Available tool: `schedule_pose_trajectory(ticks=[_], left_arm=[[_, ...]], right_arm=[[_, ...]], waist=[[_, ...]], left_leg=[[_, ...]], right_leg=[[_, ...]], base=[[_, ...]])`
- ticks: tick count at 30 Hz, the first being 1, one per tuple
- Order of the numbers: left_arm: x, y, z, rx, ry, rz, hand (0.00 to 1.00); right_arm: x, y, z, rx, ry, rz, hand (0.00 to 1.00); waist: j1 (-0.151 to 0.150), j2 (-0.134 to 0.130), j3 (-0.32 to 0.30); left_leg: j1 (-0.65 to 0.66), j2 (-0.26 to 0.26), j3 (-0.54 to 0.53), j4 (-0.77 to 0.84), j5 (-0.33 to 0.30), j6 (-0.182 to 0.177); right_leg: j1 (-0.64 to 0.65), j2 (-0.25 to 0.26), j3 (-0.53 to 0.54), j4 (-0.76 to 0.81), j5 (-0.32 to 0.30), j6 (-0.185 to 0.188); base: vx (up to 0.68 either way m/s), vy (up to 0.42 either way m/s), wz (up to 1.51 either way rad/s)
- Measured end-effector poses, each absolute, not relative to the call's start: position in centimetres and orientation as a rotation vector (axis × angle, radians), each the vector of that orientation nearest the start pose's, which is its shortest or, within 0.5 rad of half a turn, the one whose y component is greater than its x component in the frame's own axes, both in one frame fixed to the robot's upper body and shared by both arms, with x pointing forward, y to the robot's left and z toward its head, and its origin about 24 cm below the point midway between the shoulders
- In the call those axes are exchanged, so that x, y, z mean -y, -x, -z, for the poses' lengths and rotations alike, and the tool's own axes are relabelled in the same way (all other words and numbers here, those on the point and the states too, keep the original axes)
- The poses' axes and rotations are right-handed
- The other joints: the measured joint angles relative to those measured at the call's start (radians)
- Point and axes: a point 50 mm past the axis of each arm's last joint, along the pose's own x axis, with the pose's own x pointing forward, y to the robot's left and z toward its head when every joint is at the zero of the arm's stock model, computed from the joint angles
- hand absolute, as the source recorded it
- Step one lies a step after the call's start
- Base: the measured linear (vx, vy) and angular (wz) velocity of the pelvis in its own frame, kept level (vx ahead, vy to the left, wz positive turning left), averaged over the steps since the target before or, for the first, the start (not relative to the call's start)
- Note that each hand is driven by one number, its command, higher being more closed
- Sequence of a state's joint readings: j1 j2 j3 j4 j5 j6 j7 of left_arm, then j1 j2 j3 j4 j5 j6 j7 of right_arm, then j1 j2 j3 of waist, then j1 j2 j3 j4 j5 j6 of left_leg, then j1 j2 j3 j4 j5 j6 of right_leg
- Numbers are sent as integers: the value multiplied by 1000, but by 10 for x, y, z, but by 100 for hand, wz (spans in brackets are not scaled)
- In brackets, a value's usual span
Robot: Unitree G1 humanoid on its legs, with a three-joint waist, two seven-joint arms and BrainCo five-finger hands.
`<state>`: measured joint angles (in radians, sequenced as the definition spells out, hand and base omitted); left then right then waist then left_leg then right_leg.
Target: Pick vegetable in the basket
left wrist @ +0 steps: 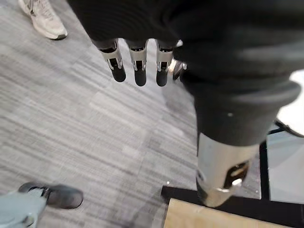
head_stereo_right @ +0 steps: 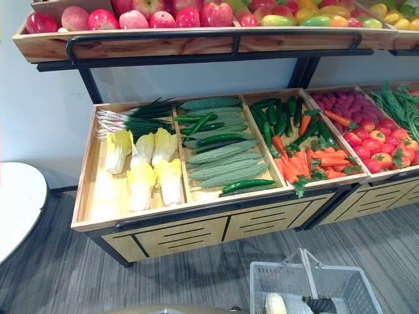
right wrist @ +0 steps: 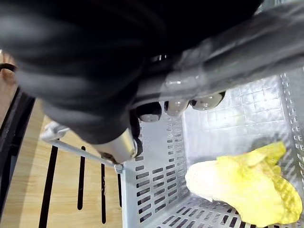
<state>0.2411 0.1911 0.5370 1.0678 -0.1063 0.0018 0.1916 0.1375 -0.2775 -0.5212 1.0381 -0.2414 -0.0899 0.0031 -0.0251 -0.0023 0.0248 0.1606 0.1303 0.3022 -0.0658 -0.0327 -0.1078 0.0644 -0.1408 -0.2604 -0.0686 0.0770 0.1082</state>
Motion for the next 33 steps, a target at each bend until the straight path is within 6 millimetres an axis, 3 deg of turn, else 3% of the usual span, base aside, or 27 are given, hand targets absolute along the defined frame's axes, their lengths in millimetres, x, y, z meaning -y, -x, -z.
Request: schedule_pose_trajectory(ticks=[11,16,19,21,22,23,24,25,26,29,30,32,33], left_arm=[[-262,-12,158,-1199,104,-650,0],[-251,-17,161,-1196,114,-568,0],[-248,-29,161,-1185,86,-509,0],[-251,-38,158,-1161,22,-449,0],[-251,-45,156,-1145,-16,-413,0],[-252,-41,155,-1157,-45,-397,0],[-253,-42,155,-1151,-49,-397,0],[-256,-48,152,-1131,-68,-398,0],[-262,-50,150,-1126,-87,-410,0],[-263,-42,151,-1158,-85,-425,0],[-261,-43,152,-1161,-75,-425,0],[-258,-41,153,-1167,-59,-428,0],[-257,-41,154,-1163,-53,-435,0]], right_arm=[[316,-64,128,-1046,286,466,100],[319,-65,126,-1030,292,501,100],[314,-68,124,-993,282,519,100],[308,-73,124,-971,269,513,100],[306,-76,123,-956,271,500,100],[303,-92,120,-916,281,465,100],[301,-102,117,-887,284,448,100],[302,-111,113,-850,293,439,100],[301,-112,114,-845,292,438,100],[296,-119,114,-829,298,411,100],[294,-123,113,-816,301,395,100],[292,-129,114,-810,294,384,100],[290,-130,115,-815,297,374,100]], waist=[[-1,18,10],[0,21,28],[-4,1,53],[-6,-15,77],[-6,-10,90],[7,38,91],[4,40,106],[-3,33,129],[-1,22,143],[2,11,142],[1,-3,150],[9,28,137],[0,21,140]], left_leg=[[4,2,25,11,-13,-5],[-22,18,66,174,-124,10],[-41,11,97,229,-168,22],[-38,8,127,243,-187,29],[-38,17,171,255,-187,39],[-42,66,247,242,-174,62],[-46,77,273,241,-170,66],[-41,78,314,220,-159,69],[-18,79,355,209,-150,71],[-11,90,450,227,-149,72],[2,80,497,235,-149,72],[0,111,568,206,-138,77],[6,100,616,197,-137,73]], right_leg=[[-7,2,28,5,-7,-1],[-59,-20,88,141,-75,24],[-106,-47,132,217,-79,48],[-125,-49,155,230,-56,55],[-149,-26,150,208,22,40],[-147,14,132,124,123,19],[-163,11,76,204,82,-34],[-204,-22,-40,420,-54,-101],[-195,-49,-118,549,-107,-114],[-166,-81,-234,565,-121,-131],[-160,-65,-283,515,-112,-138],[-124,7,-284,341,-75,-142],[-132,-32,-324,438,-177,-145]], base=[[-14,-5,-7],[-16,40,-27],[3,94,-31],[-26,106,-53],[-117,162,-107],[-114,140,-121],[-147,127,-119],[-72,72,-97],[-77,99,-95],[0,19,-112],[-22,-50,-139],[-63,-106,-126],[-22,-137,-99]])
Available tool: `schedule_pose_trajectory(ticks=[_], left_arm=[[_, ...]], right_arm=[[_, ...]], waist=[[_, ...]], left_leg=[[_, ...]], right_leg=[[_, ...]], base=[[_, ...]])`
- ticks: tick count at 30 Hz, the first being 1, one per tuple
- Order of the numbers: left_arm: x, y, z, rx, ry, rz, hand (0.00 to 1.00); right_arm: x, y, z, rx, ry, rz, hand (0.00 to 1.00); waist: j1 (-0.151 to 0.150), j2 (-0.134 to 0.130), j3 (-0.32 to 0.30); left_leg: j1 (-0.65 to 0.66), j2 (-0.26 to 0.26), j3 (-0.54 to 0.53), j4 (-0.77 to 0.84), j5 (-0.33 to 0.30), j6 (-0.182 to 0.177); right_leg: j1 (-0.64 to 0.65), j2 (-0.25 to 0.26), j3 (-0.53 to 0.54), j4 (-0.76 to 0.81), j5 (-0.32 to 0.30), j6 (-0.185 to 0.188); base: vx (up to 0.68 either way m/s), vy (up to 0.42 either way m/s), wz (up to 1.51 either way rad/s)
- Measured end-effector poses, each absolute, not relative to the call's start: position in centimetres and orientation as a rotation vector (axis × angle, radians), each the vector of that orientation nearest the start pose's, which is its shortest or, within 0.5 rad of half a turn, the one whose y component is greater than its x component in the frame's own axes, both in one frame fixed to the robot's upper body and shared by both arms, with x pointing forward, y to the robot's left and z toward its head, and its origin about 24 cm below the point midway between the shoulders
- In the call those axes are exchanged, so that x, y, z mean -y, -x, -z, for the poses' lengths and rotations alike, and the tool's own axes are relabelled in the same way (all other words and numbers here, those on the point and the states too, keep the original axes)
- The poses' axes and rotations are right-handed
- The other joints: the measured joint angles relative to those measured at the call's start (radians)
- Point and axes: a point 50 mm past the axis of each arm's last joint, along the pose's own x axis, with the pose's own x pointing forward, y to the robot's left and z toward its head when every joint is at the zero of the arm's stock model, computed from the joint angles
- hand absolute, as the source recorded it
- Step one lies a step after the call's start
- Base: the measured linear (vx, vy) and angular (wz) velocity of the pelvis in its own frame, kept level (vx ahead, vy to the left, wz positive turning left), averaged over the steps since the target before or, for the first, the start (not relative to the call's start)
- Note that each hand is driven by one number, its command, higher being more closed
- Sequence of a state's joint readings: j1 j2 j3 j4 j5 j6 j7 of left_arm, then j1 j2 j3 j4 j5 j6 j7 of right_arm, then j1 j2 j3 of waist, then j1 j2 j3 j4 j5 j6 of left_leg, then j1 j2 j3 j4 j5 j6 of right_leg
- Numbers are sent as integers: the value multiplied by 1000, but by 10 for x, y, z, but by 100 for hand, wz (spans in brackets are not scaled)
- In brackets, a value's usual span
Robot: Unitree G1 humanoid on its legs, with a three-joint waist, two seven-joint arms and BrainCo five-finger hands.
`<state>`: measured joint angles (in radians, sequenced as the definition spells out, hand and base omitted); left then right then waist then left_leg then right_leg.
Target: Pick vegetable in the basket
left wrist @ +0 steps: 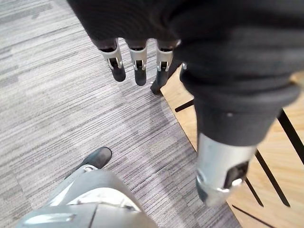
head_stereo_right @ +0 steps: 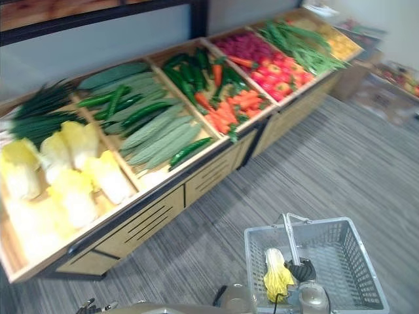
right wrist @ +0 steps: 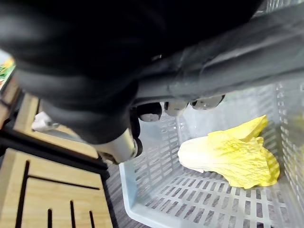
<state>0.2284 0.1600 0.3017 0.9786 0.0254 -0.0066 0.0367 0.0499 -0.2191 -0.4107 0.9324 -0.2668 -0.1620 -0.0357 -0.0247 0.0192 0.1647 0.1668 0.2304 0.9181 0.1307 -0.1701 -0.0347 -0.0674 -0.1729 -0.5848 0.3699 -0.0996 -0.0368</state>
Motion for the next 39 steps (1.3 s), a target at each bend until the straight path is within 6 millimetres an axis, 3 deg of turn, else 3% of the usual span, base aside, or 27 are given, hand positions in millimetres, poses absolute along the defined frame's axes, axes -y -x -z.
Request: schedule_pose_trajectory(ticks=[1,2,3,4,7,9,13,15,17,19,20,22,23,24,25,26,29,32,36,39], left_arm=[[-259,-43,153,-1161,-55,-436,0],[-259,-42,154,-1167,-55,-440,0],[-261,-40,154,-1177,-51,-450,0],[-255,-38,156,-1187,-30,-450,0],[-243,-54,157,-1154,-14,-410,0],[-239,-64,157,-1138,-19,-380,0],[-232,-77,156,-1121,-57,-299,0],[-227,-72,158,-1135,-56,-278,0],[-221,-64,161,-1157,-43,-275,0],[-216,-54,163,-1171,-56,-263,0],[-216,-48,163,-1185,-56,-266,0],[-215,-46,164,-1191,-60,-265,0],[-213,-45,164,-1198,-65,-256,0],[-212,-44,165,-1200,-64,-256,0],[-212,-44,165,-1201,-66,-262,0],[-213,-44,165,-1203,-72,-268,0],[-217,-47,163,-1187,-97,-278,0],[-217,-53,162,-1166,-114,-259,0],[-224,-59,160,-1151,-143,-252,0],[-230,-58,159,-1154,-160,-253,0]], right_arm=[[290,-129,117,-828,314,352,100],[288,-130,117,-831,325,329,100],[285,-134,117,-824,333,303,100],[282,-141,116,-805,342,272,100],[280,-141,116,-809,355,239,100],[283,-134,118,-824,360,250,100],[279,-123,122,-852,344,256,100],[278,-119,122,-855,342,266,100],[279,-121,122,-856,346,287,100],[279,-126,120,-846,350,284,100],[278,-128,120,-841,352,276,100],[280,-126,119,-842,356,280,100],[286,-122,118,-849,367,288,100],[290,-119,117,-855,378,292,100],[295,-115,117,-869,389,301,100],[294,-112,118,-879,383,304,100],[291,-95,124,-919,375,302,100],[292,-88,126,-944,368,316,100],[290,-83,130,-974,357,319,100],[287,-87,131,-968,361,305,100]], waist=[[-1,-23,-1],[6,-35,0],[9,-38,2],[8,-27,-3],[-2,-23,6],[-3,-6,-4],[-18,-11,-1],[-28,-12,0],[-15,-25,8],[3,-21,6],[3,-20,6],[3,-6,-2],[0,17,-15],[0,32,-24],[2,61,-31],[-3,66,-36],[-7,49,-43],[-27,56,-48],[-26,50,-44],[-21,27,-37]], left_leg=[[13,-13,44,20,0,0],[17,-10,72,42,-3,-3],[21,4,104,78,-6,-8],[26,32,136,106,-6,-8],[33,66,159,148,-5,-11],[43,58,135,116,17,-29],[40,96,122,204,45,-66],[-1,133,17,339,60,-44],[-55,75,-202,330,20,-38],[-80,-35,-468,199,-5,-50],[-81,-63,-560,128,-3,-53],[-84,-70,-666,47,-2,-55],[-93,-65,-724,6,-2,-55],[-96,-58,-746,-13,-1,-55],[-96,-36,-750,-32,-24,-98],[-96,-44,-730,-23,-32,-91],[-82,-84,-659,-23,-51,-90],[-65,-114,-656,-28,-51,-92],[-32,-131,-654,-25,-51,-90],[1,-135,-618,-19,-51,-90]], right_leg=[[15,-50,-35,39,-41,40],[19,-55,-41,19,-45,54],[20,-34,-55,-19,-41,51],[42,19,-45,-106,-21,36],[88,99,23,-266,19,17],[95,121,45,-307,35,11],[113,138,76,-360,53,8],[124,136,108,-367,52,8],[115,117,187,-358,47,14],[75,107,323,-337,50,19],[51,113,378,-329,54,25],[29,137,455,-331,63,38],[7,159,490,-332,70,47],[-6,171,500,-332,76,55],[-18,192,524,-334,98,62],[-14,190,537,-339,107,68],[-14,150,566,-376,154,103],[-13,129,584,-386,166,120],[-17,126,595,-352,167,122],[-44,135,591,-284,160,111]], base=[[22,-132,-108],[43,-195,-114],[41,-267,-132],[43,-321,-149],[-56,-175,-92],[-113,-96,-44],[-123,-52,-22],[-105,14,-36],[-58,31,-95],[-67,57,-170],[-62,59,-147],[-36,105,-140],[-6,148,-132],[8,189,-126],[5,195,-87],[17,197,-80],[71,213,-55],[149,166,-13],[91,68,-33],[-43,-20,-67]])
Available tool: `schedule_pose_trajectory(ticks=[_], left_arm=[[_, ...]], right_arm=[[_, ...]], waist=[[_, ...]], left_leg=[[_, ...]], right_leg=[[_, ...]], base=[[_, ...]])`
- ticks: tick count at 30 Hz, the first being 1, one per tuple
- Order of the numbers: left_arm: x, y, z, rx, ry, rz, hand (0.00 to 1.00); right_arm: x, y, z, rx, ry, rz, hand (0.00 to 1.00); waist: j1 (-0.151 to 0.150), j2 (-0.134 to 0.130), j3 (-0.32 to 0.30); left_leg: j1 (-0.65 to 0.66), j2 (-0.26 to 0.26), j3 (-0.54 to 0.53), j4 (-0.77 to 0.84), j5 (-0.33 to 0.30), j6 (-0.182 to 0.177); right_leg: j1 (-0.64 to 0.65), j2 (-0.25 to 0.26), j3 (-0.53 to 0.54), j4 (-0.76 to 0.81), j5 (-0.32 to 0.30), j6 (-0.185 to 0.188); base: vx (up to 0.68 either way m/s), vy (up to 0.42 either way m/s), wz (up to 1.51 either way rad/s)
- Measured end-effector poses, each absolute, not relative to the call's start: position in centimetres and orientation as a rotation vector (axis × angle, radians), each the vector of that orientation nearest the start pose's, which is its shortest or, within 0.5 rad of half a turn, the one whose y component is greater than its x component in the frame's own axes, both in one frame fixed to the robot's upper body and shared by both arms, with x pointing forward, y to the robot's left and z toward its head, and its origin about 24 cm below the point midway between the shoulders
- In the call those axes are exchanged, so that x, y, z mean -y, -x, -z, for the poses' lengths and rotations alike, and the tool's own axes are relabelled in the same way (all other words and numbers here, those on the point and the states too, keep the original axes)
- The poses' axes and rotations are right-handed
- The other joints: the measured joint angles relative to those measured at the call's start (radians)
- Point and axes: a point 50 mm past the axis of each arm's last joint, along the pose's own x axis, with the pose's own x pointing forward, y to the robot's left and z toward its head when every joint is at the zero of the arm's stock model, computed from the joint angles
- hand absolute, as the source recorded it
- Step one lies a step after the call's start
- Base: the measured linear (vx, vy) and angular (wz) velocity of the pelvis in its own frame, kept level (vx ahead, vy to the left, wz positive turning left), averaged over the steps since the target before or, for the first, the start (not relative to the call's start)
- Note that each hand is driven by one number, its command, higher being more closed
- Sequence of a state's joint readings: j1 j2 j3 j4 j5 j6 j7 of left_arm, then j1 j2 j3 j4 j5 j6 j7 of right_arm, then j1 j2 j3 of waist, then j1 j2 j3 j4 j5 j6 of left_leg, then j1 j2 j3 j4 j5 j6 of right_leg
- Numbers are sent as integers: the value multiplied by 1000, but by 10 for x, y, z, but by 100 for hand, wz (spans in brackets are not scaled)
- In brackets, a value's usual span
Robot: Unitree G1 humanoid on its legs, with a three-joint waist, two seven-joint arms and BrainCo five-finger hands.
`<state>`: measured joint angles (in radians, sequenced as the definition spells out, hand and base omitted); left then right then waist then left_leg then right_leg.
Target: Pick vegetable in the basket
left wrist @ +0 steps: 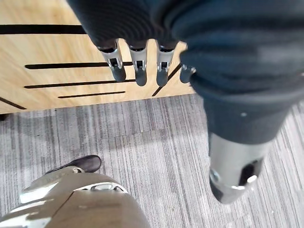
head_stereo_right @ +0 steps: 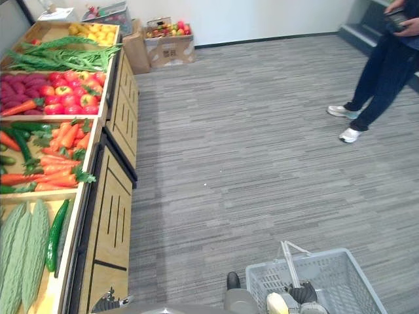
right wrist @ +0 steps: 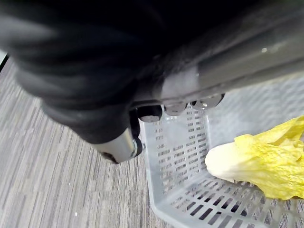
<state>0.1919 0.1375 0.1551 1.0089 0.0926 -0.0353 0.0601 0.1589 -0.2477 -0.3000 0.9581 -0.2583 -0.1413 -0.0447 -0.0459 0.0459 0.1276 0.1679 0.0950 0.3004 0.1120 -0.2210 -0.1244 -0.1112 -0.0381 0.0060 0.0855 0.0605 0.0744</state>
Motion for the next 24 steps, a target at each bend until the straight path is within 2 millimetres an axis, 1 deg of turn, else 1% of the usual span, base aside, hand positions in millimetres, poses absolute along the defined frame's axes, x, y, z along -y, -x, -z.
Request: schedule_pose_trajectory(ticks=[2,3,4,5,6,7,8,9,10,11,12,13,14,15,16,17,18,19,20,21,22,23,24], left_arm=[[-233,-59,158,-1149,-169,-251,0],[-232,-59,158,-1146,-169,-248,0],[-231,-60,158,-1143,-172,-240,0],[-231,-60,158,-1143,-173,-239,0],[-231,-59,159,-1149,-173,-241,0],[-230,-56,160,-1160,-171,-242,0],[-231,-53,160,-1168,-171,-245,0],[-231,-52,160,-1177,-172,-249,0],[-231,-51,161,-1181,-174,-253,0],[-231,-51,161,-1183,-172,-251,0],[-229,-51,161,-1184,-168,-249,0],[-228,-51,162,-1184,-166,-248,0],[-228,-48,162,-1190,-171,-255,0],[-230,-52,161,-1178,-175,-262,0],[-231,-56,160,-1164,-178,-262,0],[-230,-59,159,-1149,-176,-260,0],[-229,-60,158,-1144,-175,-259,0],[-228,-61,158,-1137,-165,-269,0],[-228,-61,158,-1136,-168,-268,0],[-227,-61,158,-1137,-175,-257,0],[-226,-61,159,-1138,-178,-248,0],[-225,-58,159,-1142,-177,-249,0],[-225,-57,159,-1141,-183,-246,0]], right_arm=[[280,-90,133,-960,347,294,100],[277,-91,134,-959,338,292,100],[276,-87,135,-967,333,296,100],[275,-84,136,-975,326,301,100],[273,-81,138,-983,317,313,100],[271,-80,138,-984,312,322,100],[271,-79,138,-985,312,325,100],[270,-79,139,-985,313,335,100],[269,-78,139,-987,309,335,100],[269,-77,140,-990,309,336,100],[268,-76,140,-993,307,338,100],[269,-76,140,-993,296,347,100],[268,-75,140,-993,282,354,100],[266,-74,142,-1000,274,353,100],[265,-73,143,-1010,270,348,100],[266,-74,143,-1008,271,348,100],[266,-75,142,-1005,271,349,100],[265,-76,143,-1004,270,349,100],[266,-76,142,-1006,272,348,100],[266,-76,142,-1005,272,350,100],[268,-79,141,-998,278,354,100],[270,-83,139,-987,280,360,100],[271,-85,138,-979,279,362,100]], waist=[[5,-21,5],[2,-19,9],[-4,-22,11],[-4,-28,15],[-2,-31,15],[6,-38,19],[13,-18,15],[23,-23,14],[22,-29,18],[22,-25,17],[23,-18,13],[23,-9,13],[22,1,18],[21,1,21],[22,-5,24],[26,-11,31],[28,-10,40],[33,-12,52],[41,-19,58],[45,-17,59],[48,-17,60],[58,-18,61],[63,-18,61]], left_leg=[[14,-2,16,4,-7,11],[15,6,16,8,-23,36],[10,13,16,8,-42,47],[10,18,16,10,-51,52],[7,23,21,23,-65,48],[5,31,32,30,-79,50],[3,36,40,32,-81,52],[1,40,45,37,-85,48],[0,41,42,45,-90,41],[0,46,40,48,-93,37],[0,60,39,54,-100,24],[0,74,39,61,-102,7],[-4,95,32,99,-99,-23],[-32,101,7,177,-99,-31],[-87,109,-22,290,-87,-40],[-160,118,-51,441,-44,-23],[-193,127,-64,516,-9,-14],[-240,139,-80,639,78,10],[-272,135,-101,707,78,22],[-280,132,-107,705,50,21],[-305,113,-115,671,7,20],[-324,91,-116,582,-2,19],[-326,82,-115,511,3,20]], right_leg=[[-6,-5,-6,0,-34,-24],[-8,-12,-38,-2,-42,-25],[-8,-14,-77,1,-42,-24],[-6,-12,-86,2,-42,-24],[1,-9,-98,-6,-41,-24],[9,-10,-122,-23,-41,-24],[13,-10,-132,-29,-40,-24],[0,-17,-146,-5,-33,-26],[-1,-20,-161,1,-23,-23],[0,-16,-166,1,-22,-22],[1,-5,-171,6,-26,-27],[-1,6,-174,17,-35,-39],[-4,14,-177,43,-62,-45],[-5,13,-186,55,-77,-49],[-1,10,-192,65,-82,-54],[16,0,-192,66,-90,-59],[32,-3,-191,65,-98,-60],[67,-13,-185,56,-115,-67],[92,-24,-181,51,-136,-69],[103,-29,-180,53,-146,-70],[123,-39,-180,54,-160,-71],[138,-50,-180,55,-171,-66],[140,-54,-180,56,-177,-62]], base=[[-61,-46,-51],[-111,-32,-21],[-138,-18,-5],[-142,-32,2],[-111,-39,-16],[-98,-47,-25],[-41,-28,-33],[1,-19,-19],[39,-37,-12],[80,-56,3],[107,-66,2],[159,-75,2],[211,-41,11],[247,-114,18],[201,-113,18],[123,-147,10],[144,-105,3],[179,-71,3],[187,-58,3],[158,-33,10],[142,-39,8],[132,-26,4],[105,17,-12]])
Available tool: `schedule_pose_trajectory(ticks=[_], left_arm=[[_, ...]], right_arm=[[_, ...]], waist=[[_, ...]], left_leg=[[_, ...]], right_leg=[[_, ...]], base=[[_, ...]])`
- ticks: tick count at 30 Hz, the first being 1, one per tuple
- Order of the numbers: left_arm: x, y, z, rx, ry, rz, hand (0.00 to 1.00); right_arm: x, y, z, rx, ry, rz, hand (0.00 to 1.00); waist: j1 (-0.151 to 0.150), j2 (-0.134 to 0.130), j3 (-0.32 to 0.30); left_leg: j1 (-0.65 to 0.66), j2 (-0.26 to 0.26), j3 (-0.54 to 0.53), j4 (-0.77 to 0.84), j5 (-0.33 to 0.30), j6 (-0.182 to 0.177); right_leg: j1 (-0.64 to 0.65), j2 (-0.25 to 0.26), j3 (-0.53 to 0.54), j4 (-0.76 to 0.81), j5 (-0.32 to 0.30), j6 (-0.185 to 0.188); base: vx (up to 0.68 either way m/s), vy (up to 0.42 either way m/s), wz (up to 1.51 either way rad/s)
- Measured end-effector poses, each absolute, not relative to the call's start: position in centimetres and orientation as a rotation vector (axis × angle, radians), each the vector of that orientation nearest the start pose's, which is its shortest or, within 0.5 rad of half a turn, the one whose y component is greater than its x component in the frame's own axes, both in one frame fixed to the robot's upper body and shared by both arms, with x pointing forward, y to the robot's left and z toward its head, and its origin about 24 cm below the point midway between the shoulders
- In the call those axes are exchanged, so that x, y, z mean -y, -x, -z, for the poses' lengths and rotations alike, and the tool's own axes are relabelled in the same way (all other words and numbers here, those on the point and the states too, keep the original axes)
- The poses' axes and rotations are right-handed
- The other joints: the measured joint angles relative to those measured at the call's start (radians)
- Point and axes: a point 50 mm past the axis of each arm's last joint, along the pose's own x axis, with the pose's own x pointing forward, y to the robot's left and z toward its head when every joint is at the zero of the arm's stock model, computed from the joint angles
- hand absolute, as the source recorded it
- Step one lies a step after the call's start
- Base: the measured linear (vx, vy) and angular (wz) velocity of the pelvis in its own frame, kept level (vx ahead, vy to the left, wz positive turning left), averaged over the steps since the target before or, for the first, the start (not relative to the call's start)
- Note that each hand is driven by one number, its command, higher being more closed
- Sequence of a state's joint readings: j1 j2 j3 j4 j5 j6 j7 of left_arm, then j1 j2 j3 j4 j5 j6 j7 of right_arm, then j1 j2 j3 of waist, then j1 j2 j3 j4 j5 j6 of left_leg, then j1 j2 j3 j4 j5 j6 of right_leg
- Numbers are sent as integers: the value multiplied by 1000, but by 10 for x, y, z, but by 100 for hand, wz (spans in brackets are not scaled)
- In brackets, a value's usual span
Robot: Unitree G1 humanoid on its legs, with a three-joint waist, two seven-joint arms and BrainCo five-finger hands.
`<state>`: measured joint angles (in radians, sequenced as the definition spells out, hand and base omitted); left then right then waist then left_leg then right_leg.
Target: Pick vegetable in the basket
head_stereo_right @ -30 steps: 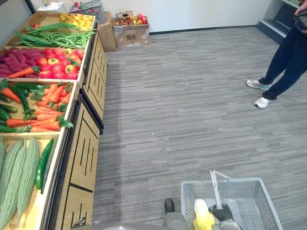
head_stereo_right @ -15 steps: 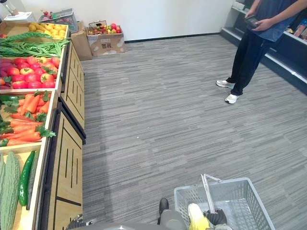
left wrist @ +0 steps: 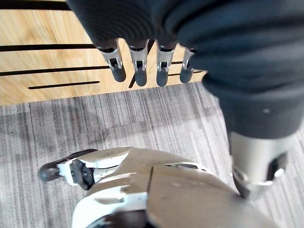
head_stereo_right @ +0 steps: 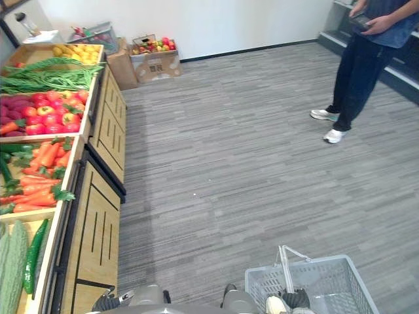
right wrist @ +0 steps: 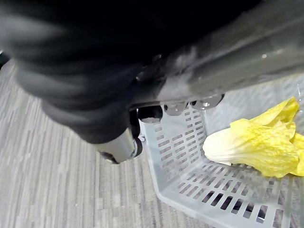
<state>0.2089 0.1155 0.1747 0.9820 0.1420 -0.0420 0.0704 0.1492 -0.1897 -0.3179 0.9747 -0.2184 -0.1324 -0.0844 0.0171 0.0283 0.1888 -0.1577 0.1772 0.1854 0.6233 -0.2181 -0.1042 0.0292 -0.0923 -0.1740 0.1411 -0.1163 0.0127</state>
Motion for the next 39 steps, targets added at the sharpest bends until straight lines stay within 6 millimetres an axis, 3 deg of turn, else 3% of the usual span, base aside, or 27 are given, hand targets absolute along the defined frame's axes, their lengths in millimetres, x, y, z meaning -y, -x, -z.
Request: schedule_pose_trajectory(ticks=[4,6,7,8,11,14,15,16,17,19,20,22,23,24,25,26,28,30,31,32,33,34,37,39], left_arm=[[-223,-29,162,-1206,-203,-242,0],[-218,-18,164,-1237,-181,-251,0],[-213,-10,166,-1264,-168,-248,0],[-211,-6,166,-1274,-167,-246,0],[-203,-1,168,-1297,-194,-187,0],[-206,-9,167,-1264,-207,-175,0],[-208,-16,166,-1246,-216,-173,0],[-211,-30,165,-1208,-224,-172,0],[-212,-35,164,-1195,-228,-173,0],[-218,-37,163,-1191,-244,-174,0],[-223,-34,162,-1207,-267,-166,0],[-222,-31,163,-1227,-291,-147,0],[-221,-32,163,-1230,-288,-149,0],[-225,-31,163,-1247,-296,-155,0],[-227,-30,163,-1254,-300,-157,0],[-228,-30,163,-1262,-296,-154,0],[-230,-29,163,-1271,-263,-185,0],[-231,-25,163,-1279,-230,-223,0],[-232,-24,163,-1282,-207,-248,0],[-231,-23,163,-1287,-186,-264,0],[-227,-26,164,-1285,-154,-289,0],[-223,-29,165,-1285,-135,-305,0],[-227,-27,165,-1284,-104,-363,0],[-225,-28,165,-1273,-85,-359,0]], right_arm=[[277,-92,131,-925,287,380,100],[281,-92,128,-911,298,385,100],[284,-90,127,-913,309,387,100],[285,-90,127,-912,312,386,100],[286,-95,124,-895,314,363,100],[287,-99,124,-915,337,338,100],[284,-99,125,-926,341,332,100],[280,-101,128,-937,351,315,100],[276,-106,128,-933,350,306,100],[263,-118,131,-917,342,275,100],[256,-120,132,-913,333,266,100],[254,-120,133,-912,337,269,100],[249,-123,133,-907,332,256,100],[241,-127,134,-899,330,229,100],[238,-126,135,-901,327,222,100],[231,-125,138,-909,310,208,100],[222,-124,140,-916,285,204,100],[222,-119,142,-929,268,223,100],[223,-117,142,-936,270,224,100],[224,-115,142,-941,273,223,100],[227,-111,143,-955,286,233,100],[232,-108,142,-964,313,234,100],[238,-105,142,-971,317,257,100],[241,-91,147,-1015,317,243,100]], waist=[[13,7,3],[12,18,5],[15,18,5],[18,25,1],[15,-4,-7],[15,7,-43],[12,6,-46],[12,6,-48],[14,3,-50],[12,-34,-60],[11,-51,-60],[7,-46,-58],[9,-45,-52],[7,-54,-48],[3,-52,-46],[-2,-48,-46],[-15,-48,-43],[-13,-49,-43],[-11,-60,-43],[-12,-51,-40],[-18,-21,-40],[-15,0,-40],[-9,7,-42],[-11,11,-47]], left_leg=[[-11,-28,-28,-378,97,2],[-12,-24,-68,-466,135,-10],[-1,-35,-49,-432,176,-3],[5,-49,-44,-417,176,-2],[-5,-126,-22,-331,127,71],[-16,-203,-31,-285,55,111],[-8,-218,-33,-286,46,119],[6,-218,-36,-291,44,117],[10,-219,-34,-295,40,118],[61,-222,-27,-351,37,125],[122,-231,-31,-404,36,130],[213,-218,-36,-463,33,140],[227,-212,-34,-462,23,154],[249,-205,-31,-460,14,163],[255,-197,-32,-460,9,161],[281,-174,-35,-458,-8,149],[302,-145,-54,-444,-38,117],[309,-120,-66,-412,-86,78],[312,-105,-81,-383,-122,55],[316,-90,-91,-367,-143,37],[326,-47,-116,-359,-167,12],[344,-16,-134,-363,-170,9],[341,18,-203,-292,-127,5],[243,30,-251,-34,-14,29]], right_leg=[[35,-12,18,8,-45,24],[42,-22,25,38,-79,51],[49,-40,45,66,-108,75],[58,-55,56,72,-114,85],[85,-132,79,72,-150,119],[94,-187,107,75,-183,88],[81,-193,136,125,-163,102],[3,-189,160,285,-124,121],[-42,-188,161,364,-106,120],[-164,-209,163,594,0,125],[-214,-227,160,708,113,109],[-278,-224,166,842,318,99],[-323,-223,157,904,239,81],[-372,-218,121,938,114,60],[-383,-210,90,920,64,53],[-383,-172,28,764,17,43],[-334,-121,6,378,26,43],[-302,-98,54,110,46,58],[-297,-92,75,73,93,87],[-289,-75,71,79,139,93],[-291,-37,59,128,150,89],[-305,-8,39,185,111,58],[-305,19,3,278,13,21],[-206,22,-48,253,-43,9]], base=[[166,122,-13],[307,292,-8],[291,305,-18],[375,388,-24],[309,317,0],[274,238,7],[251,143,18],[242,112,15],[268,111,-4],[231,64,-21],[227,15,-13],[309,33,-9],[293,-9,-11],[221,-42,-5],[216,-84,12],[241,-134,25],[317,-221,30],[366,-303,17],[410,-337,9],[430,-352,20],[432,-329,25],[515,-365,22],[403,-290,11],[428,-277,51]])
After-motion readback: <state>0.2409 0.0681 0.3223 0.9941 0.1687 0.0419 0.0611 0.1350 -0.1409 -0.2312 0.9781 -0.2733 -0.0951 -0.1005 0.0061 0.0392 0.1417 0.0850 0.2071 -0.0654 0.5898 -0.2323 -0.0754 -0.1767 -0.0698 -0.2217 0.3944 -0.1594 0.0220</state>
